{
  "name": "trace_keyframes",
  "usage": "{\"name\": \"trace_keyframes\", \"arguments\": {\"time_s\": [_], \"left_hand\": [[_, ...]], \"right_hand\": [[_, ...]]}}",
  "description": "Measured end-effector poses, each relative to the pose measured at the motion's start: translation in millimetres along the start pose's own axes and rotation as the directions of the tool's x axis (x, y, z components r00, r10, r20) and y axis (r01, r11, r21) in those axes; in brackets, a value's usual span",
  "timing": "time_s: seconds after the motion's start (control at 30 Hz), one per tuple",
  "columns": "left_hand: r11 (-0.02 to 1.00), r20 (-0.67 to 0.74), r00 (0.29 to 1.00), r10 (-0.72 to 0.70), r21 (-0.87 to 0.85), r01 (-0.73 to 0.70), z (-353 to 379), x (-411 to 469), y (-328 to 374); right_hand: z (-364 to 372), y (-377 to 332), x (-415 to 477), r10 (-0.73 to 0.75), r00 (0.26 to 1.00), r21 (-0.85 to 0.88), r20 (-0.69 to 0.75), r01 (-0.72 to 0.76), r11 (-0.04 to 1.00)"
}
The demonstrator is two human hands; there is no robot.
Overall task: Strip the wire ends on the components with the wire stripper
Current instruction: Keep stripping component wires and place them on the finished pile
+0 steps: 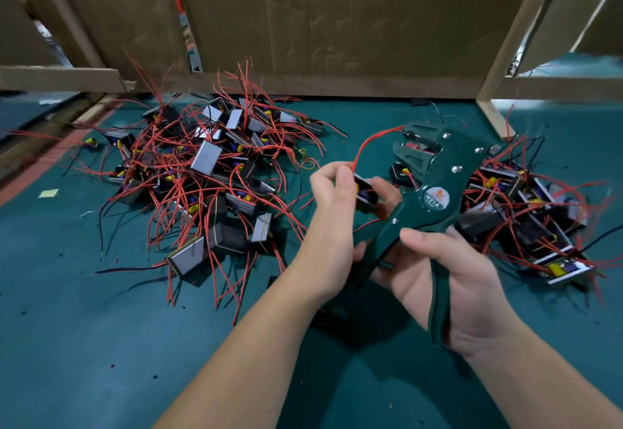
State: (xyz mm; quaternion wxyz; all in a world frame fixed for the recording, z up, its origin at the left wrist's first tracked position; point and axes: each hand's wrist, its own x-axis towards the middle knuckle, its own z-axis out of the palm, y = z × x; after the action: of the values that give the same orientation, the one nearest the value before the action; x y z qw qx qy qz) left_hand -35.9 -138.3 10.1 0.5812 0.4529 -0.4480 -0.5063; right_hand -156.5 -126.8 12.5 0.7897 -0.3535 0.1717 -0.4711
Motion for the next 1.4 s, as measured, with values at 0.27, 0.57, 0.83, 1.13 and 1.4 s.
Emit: {"name": "trace_keyframes", "arguments": {"time_s": [0.27, 0.57, 0.83, 1.13, 1.4], "left_hand": [[0.397, 0.110, 0.896, 0.430, 0.868, -0.297, -33, -3, 12], [-0.030, -0.309, 0.917, 0.254, 0.945, 0.327, -62, -1, 12], [0.017, -0.271, 0.913, 0.306, 0.960, 0.280, -69, 9, 8], [0.191, -0.117, 0.821, 0.559, 0.981, 0.009, -71, 9, 21], [0.590, -0.044, 0.771, 0.635, 0.672, -0.448, -46, -2, 22]], "right_hand": [[-19, -27, 6, -0.400, 0.871, -0.356, -0.284, 0.291, 0.888], [-18, -22, 2, -0.409, 0.872, -0.637, -0.269, 0.157, 0.754], [-15, -12, -3, -0.266, 0.940, -0.472, -0.214, 0.139, 0.871], [-16, -27, -6, -0.175, 0.957, -0.456, -0.234, 0.051, 0.889], [-22, -29, -4, -0.258, 0.942, -0.637, -0.215, 0.065, 0.768]]}}
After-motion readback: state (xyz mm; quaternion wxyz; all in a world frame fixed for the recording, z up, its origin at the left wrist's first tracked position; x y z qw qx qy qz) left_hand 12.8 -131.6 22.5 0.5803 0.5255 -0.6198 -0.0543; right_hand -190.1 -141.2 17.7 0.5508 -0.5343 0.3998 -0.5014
